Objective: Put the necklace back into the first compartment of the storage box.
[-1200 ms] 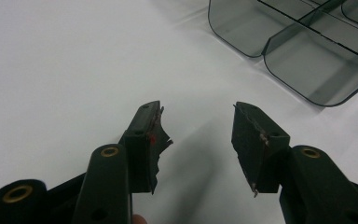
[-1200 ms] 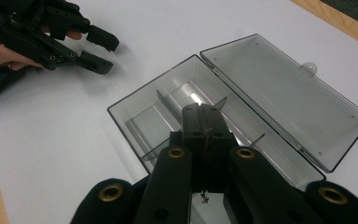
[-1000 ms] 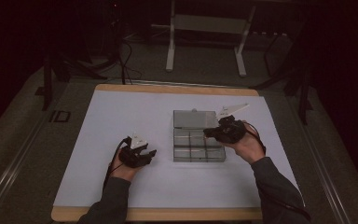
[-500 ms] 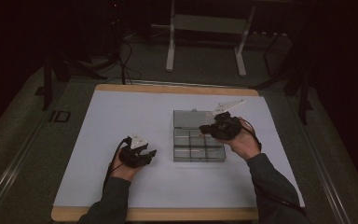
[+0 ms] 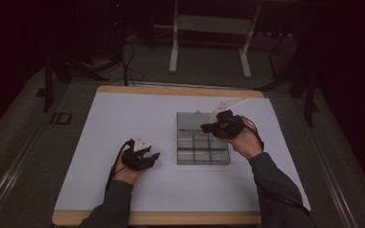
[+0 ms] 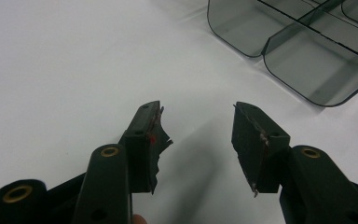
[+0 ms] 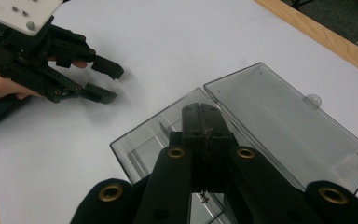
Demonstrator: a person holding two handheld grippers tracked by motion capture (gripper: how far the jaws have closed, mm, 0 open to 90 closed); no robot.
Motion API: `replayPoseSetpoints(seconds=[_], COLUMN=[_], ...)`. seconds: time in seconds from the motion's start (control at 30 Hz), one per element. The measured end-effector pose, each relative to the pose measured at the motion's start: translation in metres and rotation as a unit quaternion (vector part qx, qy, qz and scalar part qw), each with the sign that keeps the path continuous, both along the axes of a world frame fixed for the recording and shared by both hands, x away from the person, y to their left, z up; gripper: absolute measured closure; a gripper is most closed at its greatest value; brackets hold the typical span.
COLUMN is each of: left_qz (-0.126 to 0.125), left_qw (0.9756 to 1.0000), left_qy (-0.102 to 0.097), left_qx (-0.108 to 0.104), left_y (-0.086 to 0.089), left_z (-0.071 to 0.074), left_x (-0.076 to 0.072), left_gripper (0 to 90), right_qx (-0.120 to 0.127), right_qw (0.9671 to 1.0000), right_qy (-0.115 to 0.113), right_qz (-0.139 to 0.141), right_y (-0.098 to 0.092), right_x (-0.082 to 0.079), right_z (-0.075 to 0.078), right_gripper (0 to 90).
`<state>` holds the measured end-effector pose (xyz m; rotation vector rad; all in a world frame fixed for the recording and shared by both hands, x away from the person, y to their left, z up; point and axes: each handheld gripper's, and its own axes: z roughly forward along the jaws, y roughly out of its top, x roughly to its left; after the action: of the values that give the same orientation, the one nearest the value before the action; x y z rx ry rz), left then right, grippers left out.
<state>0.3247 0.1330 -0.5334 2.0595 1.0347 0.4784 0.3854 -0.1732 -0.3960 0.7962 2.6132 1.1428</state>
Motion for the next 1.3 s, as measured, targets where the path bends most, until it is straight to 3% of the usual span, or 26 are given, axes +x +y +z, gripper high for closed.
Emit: replayPoseSetpoints(seconds=[0.63,1.3], left_qz=[0.001,0.002], left_qw=[1.0000,1.0000], left_qy=[-0.002,-0.002], left_qx=[-0.001,-0.001], left_y=[0.000,0.001], left_z=[0.000,0.000], left_x=[0.000,0.000], left_gripper=[52.6,52.3], right_qx=[0.007,0.000], right_qw=[1.0000,0.9999], right_qy=[0.001,0.009], right_qz=[0.000,-0.008], right_y=[0.012,0.019], right_x=[0.007,0.015], right_z=[0.000,-0.012], right_gripper=[90.0,90.0])
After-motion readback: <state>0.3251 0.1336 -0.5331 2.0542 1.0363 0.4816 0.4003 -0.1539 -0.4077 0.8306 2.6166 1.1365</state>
